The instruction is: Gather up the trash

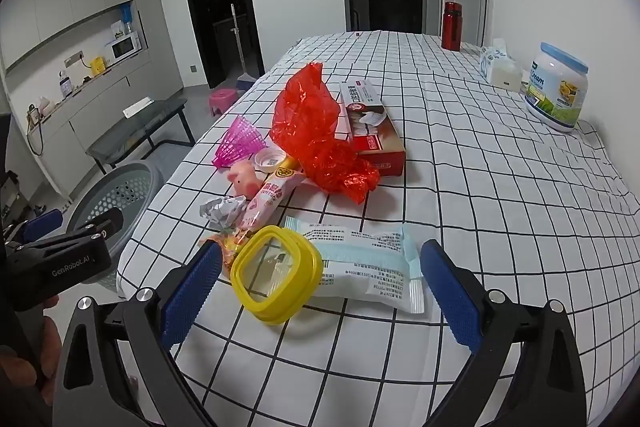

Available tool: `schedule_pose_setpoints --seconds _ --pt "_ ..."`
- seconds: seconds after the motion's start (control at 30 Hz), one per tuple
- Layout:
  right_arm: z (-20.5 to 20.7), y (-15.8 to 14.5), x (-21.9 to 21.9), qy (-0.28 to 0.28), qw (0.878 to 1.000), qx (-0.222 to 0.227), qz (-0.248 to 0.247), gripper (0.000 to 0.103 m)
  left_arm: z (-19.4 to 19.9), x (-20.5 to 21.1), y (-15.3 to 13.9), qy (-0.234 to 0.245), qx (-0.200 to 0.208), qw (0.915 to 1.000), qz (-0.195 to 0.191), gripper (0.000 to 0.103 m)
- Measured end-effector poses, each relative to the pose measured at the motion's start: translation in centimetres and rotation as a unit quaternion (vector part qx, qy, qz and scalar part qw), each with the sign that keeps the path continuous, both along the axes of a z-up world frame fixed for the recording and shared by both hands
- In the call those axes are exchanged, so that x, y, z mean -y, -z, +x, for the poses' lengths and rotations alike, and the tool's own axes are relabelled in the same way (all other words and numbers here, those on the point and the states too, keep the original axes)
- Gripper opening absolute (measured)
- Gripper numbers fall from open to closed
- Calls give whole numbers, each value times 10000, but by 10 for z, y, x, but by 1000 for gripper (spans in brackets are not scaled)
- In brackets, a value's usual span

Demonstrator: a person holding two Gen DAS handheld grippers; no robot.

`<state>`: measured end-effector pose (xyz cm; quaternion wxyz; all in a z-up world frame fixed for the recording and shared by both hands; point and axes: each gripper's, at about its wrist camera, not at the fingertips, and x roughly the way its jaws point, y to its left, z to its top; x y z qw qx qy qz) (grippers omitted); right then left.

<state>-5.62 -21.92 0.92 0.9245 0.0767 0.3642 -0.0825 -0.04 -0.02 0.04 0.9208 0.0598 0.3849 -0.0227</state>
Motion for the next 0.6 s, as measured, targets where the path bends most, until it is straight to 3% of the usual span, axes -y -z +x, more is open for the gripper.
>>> schedule_pose_setpoints --seconds 0.6 --pt "0 -3 3 57 10000 48 35 95 0 5 -2 81 47 10000 -18 97"
